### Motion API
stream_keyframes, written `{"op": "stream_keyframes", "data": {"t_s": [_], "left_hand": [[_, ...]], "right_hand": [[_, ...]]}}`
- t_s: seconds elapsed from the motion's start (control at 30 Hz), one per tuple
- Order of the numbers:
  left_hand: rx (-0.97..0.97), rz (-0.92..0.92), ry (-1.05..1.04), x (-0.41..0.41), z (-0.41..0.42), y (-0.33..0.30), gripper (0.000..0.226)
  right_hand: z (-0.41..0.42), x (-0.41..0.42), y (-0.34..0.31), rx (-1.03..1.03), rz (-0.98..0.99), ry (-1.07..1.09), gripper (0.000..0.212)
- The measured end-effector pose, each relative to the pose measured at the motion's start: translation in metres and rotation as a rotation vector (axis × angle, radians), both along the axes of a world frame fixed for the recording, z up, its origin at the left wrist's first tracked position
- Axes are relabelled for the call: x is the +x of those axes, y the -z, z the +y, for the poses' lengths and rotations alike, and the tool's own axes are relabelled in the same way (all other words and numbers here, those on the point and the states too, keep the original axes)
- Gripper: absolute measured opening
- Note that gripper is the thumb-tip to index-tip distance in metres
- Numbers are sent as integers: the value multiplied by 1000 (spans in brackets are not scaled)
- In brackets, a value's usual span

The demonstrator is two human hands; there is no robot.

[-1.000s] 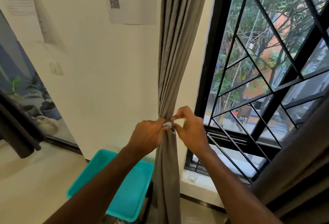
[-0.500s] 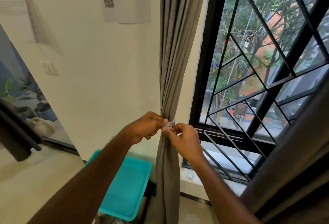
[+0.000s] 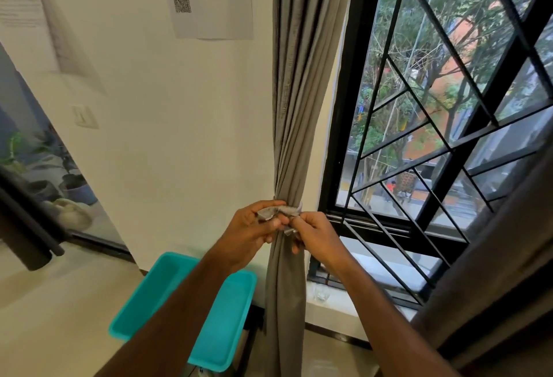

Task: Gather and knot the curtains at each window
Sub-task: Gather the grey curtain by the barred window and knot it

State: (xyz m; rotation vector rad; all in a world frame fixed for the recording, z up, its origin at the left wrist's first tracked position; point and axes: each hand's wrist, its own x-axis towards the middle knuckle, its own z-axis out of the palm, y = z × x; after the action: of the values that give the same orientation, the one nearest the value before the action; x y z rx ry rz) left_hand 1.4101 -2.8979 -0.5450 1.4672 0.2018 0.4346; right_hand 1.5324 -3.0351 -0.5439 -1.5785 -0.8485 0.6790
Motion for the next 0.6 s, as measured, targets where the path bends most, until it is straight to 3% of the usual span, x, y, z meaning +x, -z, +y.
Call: {"op": "stream_keyframes", "data": {"t_s": [0.1,0.27,0.47,0.6], "left_hand": [[21,-5,-181,5,-4,1,28],[308,-61,-410,13,-14,-21,32],[178,-183,-584,39,-17,-59,28],[144,-160,-594,47,-23,-57,28]], "right_hand": [[2,4,3,-15,-63,-23,35],[2,7,8,-25,-327,-10,35],[0,14,33,91,-593,72,31],[-3,16,66,64,-720,134,34]]}}
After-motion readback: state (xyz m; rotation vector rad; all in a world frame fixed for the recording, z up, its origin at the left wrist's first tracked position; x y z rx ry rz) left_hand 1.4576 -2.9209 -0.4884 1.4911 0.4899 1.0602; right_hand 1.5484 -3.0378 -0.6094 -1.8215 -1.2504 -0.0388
